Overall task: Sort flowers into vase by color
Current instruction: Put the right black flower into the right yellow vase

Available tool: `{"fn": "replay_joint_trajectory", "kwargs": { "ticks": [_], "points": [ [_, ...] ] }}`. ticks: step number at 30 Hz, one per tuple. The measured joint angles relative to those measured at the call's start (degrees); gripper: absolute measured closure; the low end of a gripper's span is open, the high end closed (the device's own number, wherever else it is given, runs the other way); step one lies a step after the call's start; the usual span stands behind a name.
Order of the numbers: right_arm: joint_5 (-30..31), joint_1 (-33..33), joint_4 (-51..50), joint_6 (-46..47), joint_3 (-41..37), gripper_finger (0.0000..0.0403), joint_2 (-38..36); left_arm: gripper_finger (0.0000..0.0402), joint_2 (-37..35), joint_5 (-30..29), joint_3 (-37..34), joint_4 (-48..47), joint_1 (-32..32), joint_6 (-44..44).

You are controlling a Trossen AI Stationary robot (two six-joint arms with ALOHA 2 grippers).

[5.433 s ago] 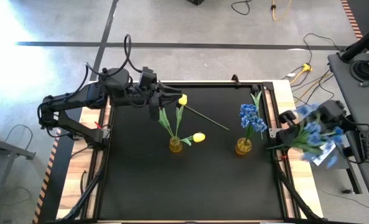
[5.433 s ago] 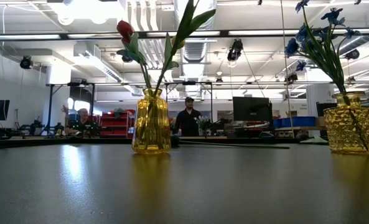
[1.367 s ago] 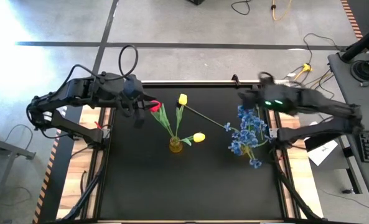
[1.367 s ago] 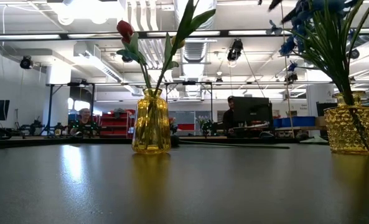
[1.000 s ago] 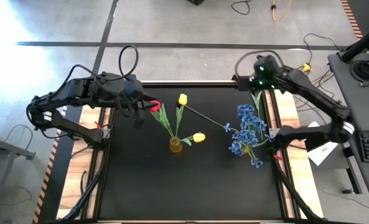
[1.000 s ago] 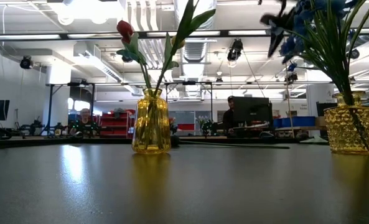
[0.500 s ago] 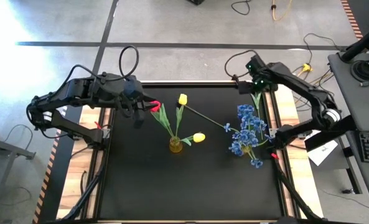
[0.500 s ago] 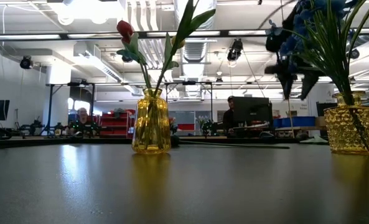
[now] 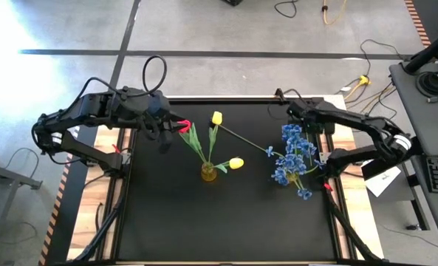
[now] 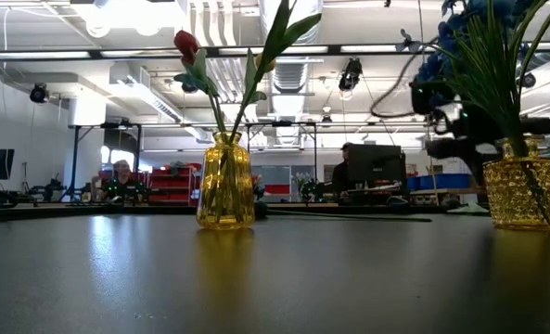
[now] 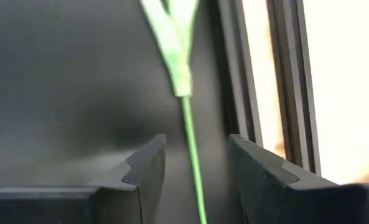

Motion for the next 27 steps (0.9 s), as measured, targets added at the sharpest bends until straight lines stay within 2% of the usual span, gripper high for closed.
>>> {"fn": "replay_joint_trajectory", "kwargs": {
  "ticks": [6, 12, 16, 22, 27],
  "points": [
    [1.16, 0.00, 11.06, 4.20, -9.73, 0.0258, -1.43, 0.0310, 0.78, 0.00, 0.00, 0.09, 0.04, 1.73],
    [1.38, 0.00, 20.53, 5.92, -15.21, 0.0278, -0.02, 0.0310, 0.90, 0.00, 0.00, -1.07, 0.04, 2.59],
    [0.41, 0.02, 21.11, 7.04, -16.25, 0.0308, 0.39, 0.0310, 0.87, 0.00, 0.00, -1.31, 0.04, 2.96],
    [-1.66, 0.70, 20.16, 5.93, -16.03, 0.0384, -1.23, 0.0310, 0.77, -0.23, 0.07, -1.36, 0.02, 3.59],
    [-6.79, 2.35, 12.88, 7.08, -14.62, 0.0390, -3.70, 0.0310, 0.77, -0.31, 0.07, -1.95, 0.03, 2.20]
  ]
}}
